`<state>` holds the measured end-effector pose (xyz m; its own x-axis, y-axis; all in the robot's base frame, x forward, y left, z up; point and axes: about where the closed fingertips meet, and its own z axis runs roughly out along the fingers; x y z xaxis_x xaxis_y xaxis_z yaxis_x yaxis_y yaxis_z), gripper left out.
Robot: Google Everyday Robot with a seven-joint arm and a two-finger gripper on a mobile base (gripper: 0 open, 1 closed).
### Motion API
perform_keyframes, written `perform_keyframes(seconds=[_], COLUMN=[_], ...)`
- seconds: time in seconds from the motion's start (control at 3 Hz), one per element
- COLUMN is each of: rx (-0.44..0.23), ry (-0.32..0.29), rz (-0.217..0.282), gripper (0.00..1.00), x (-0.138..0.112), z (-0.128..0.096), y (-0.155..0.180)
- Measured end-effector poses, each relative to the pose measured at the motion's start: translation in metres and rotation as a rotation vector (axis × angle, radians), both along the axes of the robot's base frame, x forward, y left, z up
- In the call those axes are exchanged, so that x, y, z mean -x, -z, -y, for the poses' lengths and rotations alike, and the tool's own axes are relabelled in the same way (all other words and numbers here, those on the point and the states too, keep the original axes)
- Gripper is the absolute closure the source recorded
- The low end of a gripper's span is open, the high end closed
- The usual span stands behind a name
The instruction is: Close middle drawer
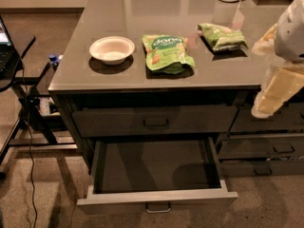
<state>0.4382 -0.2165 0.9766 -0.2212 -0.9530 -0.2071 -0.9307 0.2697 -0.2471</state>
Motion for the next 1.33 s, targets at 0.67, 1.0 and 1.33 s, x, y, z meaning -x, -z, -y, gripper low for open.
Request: perform_keyframes(seconds=[0.67,1.0,1.33], rx=[0.0,0.0,0.01], ry=[0.0,0.0,0.027], rz=[0.0,0.0,-0.032], gripper=[0.65,0.89,1.0], x=[0.0,0.0,0.011], z=[0.0,0.0,0.001], y=[0.0,0.0,0.011])
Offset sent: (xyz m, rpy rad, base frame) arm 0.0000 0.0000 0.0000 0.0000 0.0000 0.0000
